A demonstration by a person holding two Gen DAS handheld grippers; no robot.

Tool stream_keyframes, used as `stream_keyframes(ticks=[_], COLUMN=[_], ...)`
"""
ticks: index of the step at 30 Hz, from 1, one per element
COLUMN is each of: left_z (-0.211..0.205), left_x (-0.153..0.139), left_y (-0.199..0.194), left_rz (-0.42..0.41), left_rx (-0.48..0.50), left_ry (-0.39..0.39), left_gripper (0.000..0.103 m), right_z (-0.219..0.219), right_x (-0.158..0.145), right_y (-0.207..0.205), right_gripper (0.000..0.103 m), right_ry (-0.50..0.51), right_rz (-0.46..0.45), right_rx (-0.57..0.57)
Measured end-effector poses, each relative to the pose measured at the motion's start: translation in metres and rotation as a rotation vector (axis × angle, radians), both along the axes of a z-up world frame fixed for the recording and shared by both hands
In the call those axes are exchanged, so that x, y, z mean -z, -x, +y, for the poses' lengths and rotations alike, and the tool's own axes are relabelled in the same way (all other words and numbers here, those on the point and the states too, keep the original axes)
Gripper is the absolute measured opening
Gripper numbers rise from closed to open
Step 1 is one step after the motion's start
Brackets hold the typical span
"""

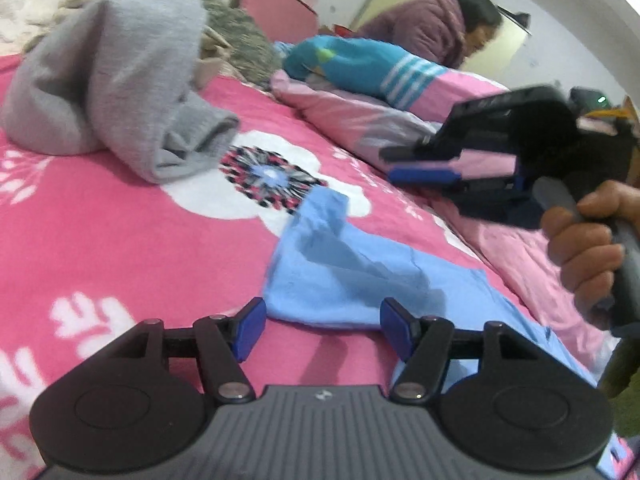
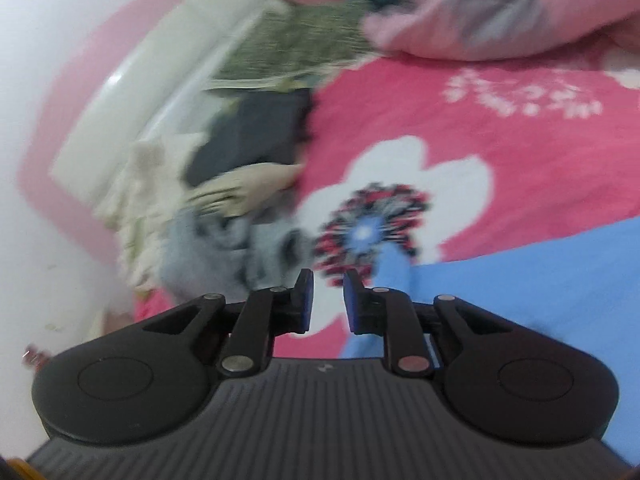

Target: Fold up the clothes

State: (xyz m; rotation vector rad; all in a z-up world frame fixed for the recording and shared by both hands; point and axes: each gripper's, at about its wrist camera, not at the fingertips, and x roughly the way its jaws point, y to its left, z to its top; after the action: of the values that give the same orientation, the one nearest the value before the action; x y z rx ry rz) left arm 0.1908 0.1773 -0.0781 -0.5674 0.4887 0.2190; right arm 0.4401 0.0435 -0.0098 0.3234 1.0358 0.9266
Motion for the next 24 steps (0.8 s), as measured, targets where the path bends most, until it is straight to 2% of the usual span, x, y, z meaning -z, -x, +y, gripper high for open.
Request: stream_keyframes(ticks=[4, 8, 13, 20, 24], left_z=[0.006, 0.012, 0.017, 0.015, 0.013], left_x=[-0.005, 0.000, 0.006, 0.009, 0.011], left_y=[0.013, 0.007, 0.002, -0.004, -0.007], left_rz=[-0.041, -0.002, 0.003, 0.032, 0.044], left_rx=[-0.080, -0.067, -0.073, -0.066, -0.063], left_ry=[0.009, 0.054, 0.076, 0.047, 0.034], left_gripper=[0.066, 0.066, 0.062, 0.030, 0.022], right_z=[0.030, 0.063, 0.083, 0.100, 0.101], right_x=[0.019, 0.036, 0.049, 0.061, 0.062], right_y=[-0.009, -0.012, -0.022, -0.024, -0.025], right_gripper=[0.024, 0.027, 0.030, 0.030, 0.027], right_ry=[0.095, 0.221, 0.308, 0.392, 0.406], right_rz=[0.036, 0.026, 0.048, 0.039, 0.030], right_rx=[0.018, -0.004, 0.023, 0.039, 0.043])
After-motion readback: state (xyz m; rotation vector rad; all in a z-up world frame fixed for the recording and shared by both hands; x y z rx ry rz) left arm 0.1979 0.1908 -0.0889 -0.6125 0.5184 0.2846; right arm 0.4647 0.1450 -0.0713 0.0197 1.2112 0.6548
